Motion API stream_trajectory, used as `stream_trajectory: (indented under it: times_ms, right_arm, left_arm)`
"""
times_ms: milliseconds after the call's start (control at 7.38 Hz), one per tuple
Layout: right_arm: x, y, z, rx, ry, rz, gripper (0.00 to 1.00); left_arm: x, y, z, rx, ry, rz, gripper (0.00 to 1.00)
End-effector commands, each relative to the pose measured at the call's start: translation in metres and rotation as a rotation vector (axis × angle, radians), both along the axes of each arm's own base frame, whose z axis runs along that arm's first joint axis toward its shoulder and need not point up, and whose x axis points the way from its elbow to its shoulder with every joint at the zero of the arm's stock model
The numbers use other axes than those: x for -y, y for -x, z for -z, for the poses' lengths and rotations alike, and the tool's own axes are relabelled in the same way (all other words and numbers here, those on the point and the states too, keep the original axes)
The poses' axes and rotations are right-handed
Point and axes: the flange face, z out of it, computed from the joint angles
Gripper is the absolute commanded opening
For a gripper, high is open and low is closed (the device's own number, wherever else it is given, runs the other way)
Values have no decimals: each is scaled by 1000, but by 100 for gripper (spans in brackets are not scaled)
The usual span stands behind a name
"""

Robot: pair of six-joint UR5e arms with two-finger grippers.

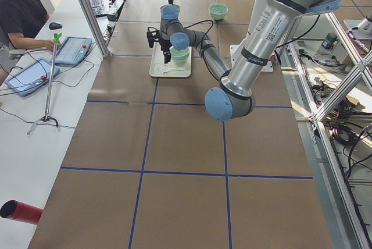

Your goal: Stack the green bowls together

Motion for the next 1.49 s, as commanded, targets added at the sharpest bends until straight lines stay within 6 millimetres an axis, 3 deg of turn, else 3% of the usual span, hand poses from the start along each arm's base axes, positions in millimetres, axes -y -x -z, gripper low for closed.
stream_trajectory:
  times_ms: [0, 271, 542, 948, 1083, 1354]
  right_arm:
    - [-33, 81, 48, -59, -23, -7, 0]
    - [-64, 141, 75, -121, -65, -16, 0]
    - [-61, 170, 84, -153, -63, -24, 0]
    - [-63, 175, 80, -165, -69, -31, 4]
    - [-61, 176, 77, -171, -68, -39, 99]
    - [-58, 175, 83, -160, -7, -111, 100]
  left_arm:
    - [24, 75, -47, 98, -106, -22, 100]
    - [38, 126, -84, 174, -165, -39, 100]
    - [43, 173, -121, 229, -193, -65, 100]
    - [45, 176, -126, 236, -193, -68, 100]
    - [45, 176, -127, 237, -192, -68, 100]
    - [45, 176, -128, 238, -190, -69, 100]
